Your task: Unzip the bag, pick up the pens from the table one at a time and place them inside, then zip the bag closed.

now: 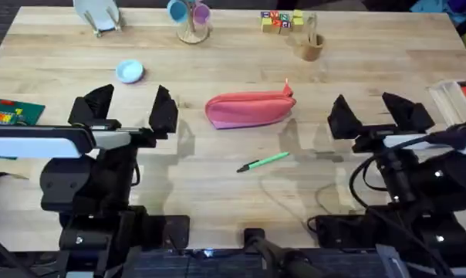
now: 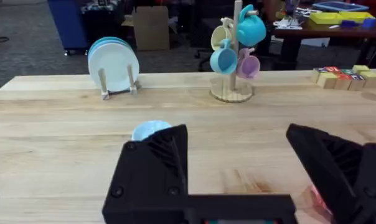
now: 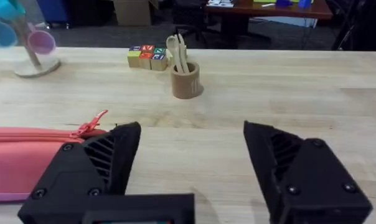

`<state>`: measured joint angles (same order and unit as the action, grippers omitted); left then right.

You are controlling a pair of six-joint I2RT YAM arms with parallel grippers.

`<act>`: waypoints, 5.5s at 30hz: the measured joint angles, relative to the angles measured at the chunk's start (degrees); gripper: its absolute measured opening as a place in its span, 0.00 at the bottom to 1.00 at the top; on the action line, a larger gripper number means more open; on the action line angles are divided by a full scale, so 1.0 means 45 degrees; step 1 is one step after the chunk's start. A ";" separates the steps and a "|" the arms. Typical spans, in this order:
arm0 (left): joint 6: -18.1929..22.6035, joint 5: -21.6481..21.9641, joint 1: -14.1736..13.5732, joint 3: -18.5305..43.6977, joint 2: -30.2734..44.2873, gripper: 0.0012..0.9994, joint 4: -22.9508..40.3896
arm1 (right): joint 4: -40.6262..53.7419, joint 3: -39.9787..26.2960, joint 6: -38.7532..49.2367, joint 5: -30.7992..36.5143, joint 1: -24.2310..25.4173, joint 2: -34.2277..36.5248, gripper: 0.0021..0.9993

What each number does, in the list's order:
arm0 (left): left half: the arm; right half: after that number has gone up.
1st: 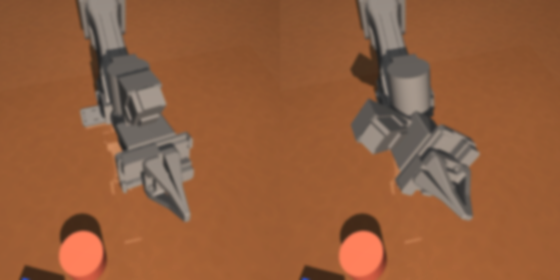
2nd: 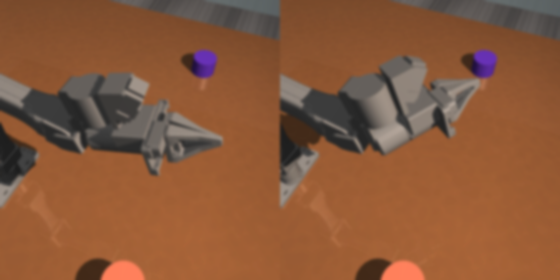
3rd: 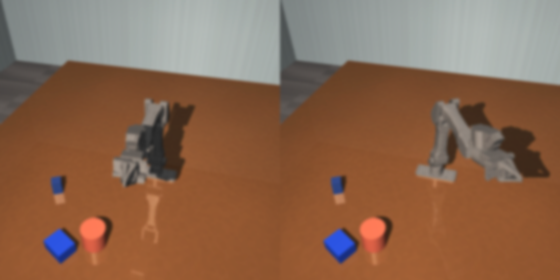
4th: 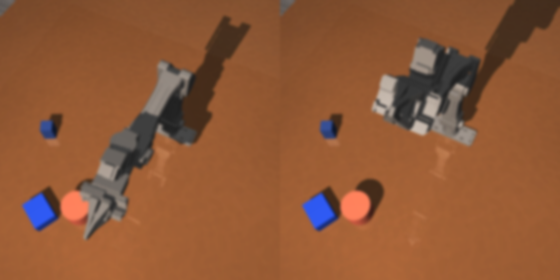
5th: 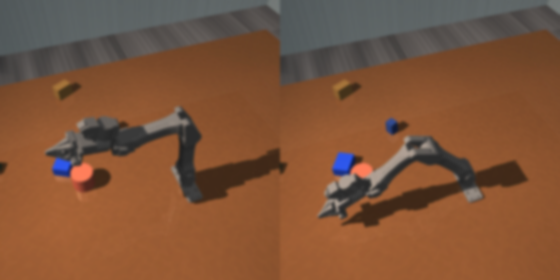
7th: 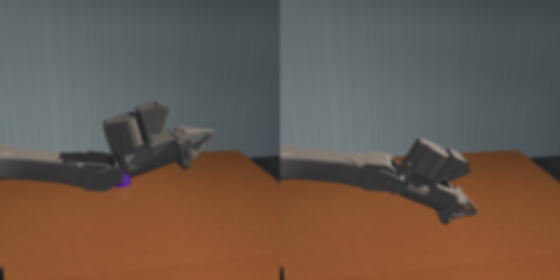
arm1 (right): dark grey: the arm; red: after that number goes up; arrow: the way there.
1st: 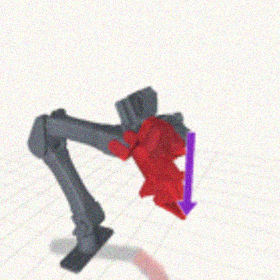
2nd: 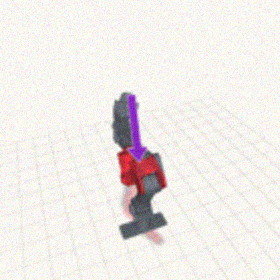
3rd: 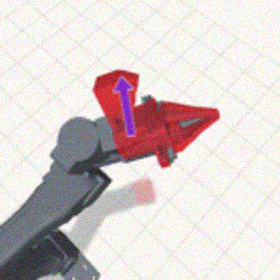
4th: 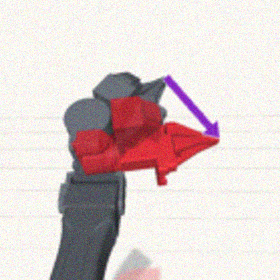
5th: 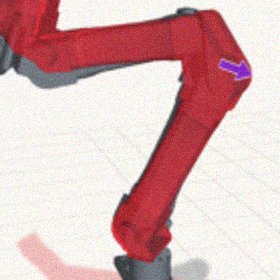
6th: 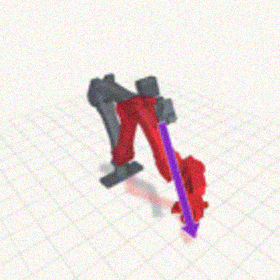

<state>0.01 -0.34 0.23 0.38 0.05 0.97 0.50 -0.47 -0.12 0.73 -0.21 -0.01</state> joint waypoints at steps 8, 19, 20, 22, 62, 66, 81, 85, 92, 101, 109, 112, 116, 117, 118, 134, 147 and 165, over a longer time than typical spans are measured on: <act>0.0310 0.0005 0.0002 0.0207 0.0000 0.99 0.0761 | 0.0017 -0.0103 0.0041 0.0136 0.0000 0.0012 1.00; 0.0708 0.0034 0.0000 0.4621 0.2094 0.99 0.4350 | 0.4934 -0.4623 0.0039 0.0310 0.0000 0.3230 1.00; 0.0719 0.0029 0.0005 0.5076 0.2511 0.99 0.4499 | 0.5301 -0.5184 0.0039 0.0307 0.0000 0.3692 1.00; 0.0729 -0.0013 0.0002 0.6041 0.3441 0.99 0.4938 | 0.5942 -0.6250 0.0039 0.0248 0.0000 0.4575 1.00; 1.4100 -0.6791 0.0000 1.3051 1.1749 0.99 1.3968 | 0.8285 -1.1672 0.0039 -0.1126 0.0000 0.9608 1.00; 1.5100 -0.7000 0.0000 1.3051 1.1749 0.99 1.3886 | 0.8285 -1.1672 0.0039 -0.1127 0.0000 0.9607 1.00; 1.5824 -0.7081 0.0000 1.3056 1.1946 0.99 1.3896 | 0.8285 -1.1672 0.0039 -0.1364 0.0000 0.9612 1.00; 1.5820 -0.7142 0.0000 1.3075 1.2893 0.99 1.3886 | 0.8285 -1.1672 0.0039 -0.1369 0.0000 0.9611 1.00; 1.5820 -0.7675 0.0002 1.3075 1.5181 0.99 1.2768 | 0.8285 -1.1672 0.0039 -0.1369 0.0000 0.9609 1.00; 1.5821 -0.8700 0.0000 1.3075 1.7786 0.99 1.1423 | 0.8285 -1.1672 0.0039 -0.1369 0.0000 0.9612 1.00; 1.5820 -0.9965 0.0000 1.3075 1.9657 0.99 1.0760 | 0.8285 -1.1672 0.0039 -0.1369 0.0000 0.9612 1.00; 1.5815 -1.0410 0.0000 1.3080 2.0336 0.99 1.0591 | 0.8285 -1.1672 0.0039 -0.1369 0.0000 0.9609 1.00; 1.5815 -1.0762 -0.0024 1.3095 2.1174 0.99 1.0293 | 0.8285 -1.1672 0.0039 -0.1369 0.0000 0.9612 1.00; 1.5811 -1.0840 -0.0032 1.3095 2.1358 0.99 1.0214 | 0.8285 -1.1672 0.0039 -0.1369 0.0000 0.9612 1.00; 1.5815 -1.0923 -0.0051 1.3095 2.1495 0.99 1.0163 | 0.8285 -1.1672 0.0039 -0.1369 0.0000 0.9610 1.00; 1.5861 -1.1482 -0.0237 1.3109 2.1687 0.05 0.9861 | 0.8285 -1.1672 0.0039 -0.1369 0.0000 0.9609 1.00; 1.5863 -1.1482 -0.0243 1.3109 2.1692 0.04 0.9865 | 0.7791 -1.1675 -0.0316 -0.2185 0.0000 0.9642 1.00; 1.5863 -1.1482 -0.0243 1.3109 2.1692 0.04 0.9865 | 1.1609 -1.6615 -0.1049 -0.3414 -0.1185 1.5719 1.00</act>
<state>71.40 -52.01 -0.86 59.37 97.67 45.36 52.74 -75.24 -4.84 -14.63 -5.54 70.72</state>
